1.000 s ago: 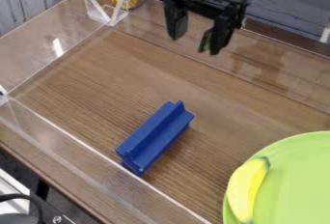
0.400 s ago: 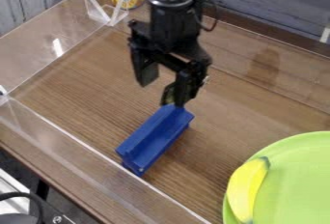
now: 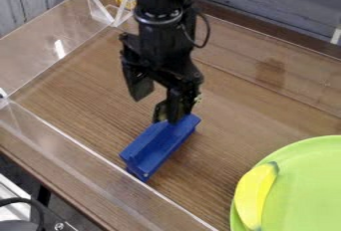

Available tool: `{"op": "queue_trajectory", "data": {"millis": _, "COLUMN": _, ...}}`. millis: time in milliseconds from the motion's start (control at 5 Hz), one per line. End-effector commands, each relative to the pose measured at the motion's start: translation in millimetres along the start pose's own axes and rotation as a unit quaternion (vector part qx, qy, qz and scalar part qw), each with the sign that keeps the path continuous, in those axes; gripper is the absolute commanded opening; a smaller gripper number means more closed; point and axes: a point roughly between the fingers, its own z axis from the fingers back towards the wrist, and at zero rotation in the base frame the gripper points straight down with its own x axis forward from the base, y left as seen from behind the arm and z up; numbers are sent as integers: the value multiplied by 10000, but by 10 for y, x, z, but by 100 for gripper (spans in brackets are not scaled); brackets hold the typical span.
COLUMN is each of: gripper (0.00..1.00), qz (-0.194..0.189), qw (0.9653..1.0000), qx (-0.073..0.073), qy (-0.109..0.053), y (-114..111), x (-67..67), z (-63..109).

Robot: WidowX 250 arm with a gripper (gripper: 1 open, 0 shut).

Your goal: Put the blue object in the green plate

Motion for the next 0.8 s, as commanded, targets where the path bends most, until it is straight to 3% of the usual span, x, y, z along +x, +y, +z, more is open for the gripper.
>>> {"op": "queue_trajectory", "data": {"millis": 0, "gripper": 100, "qz": 34, "qw": 9998, "qx": 0, "qy": -195, "y": 21, "x": 0, "z": 41}}
{"op": "queue_trajectory", "data": {"millis": 600, "gripper": 100, "qz": 3, "qw": 9998, "qx": -58, "qy": -169, "y": 39, "x": -52, "z": -120}}
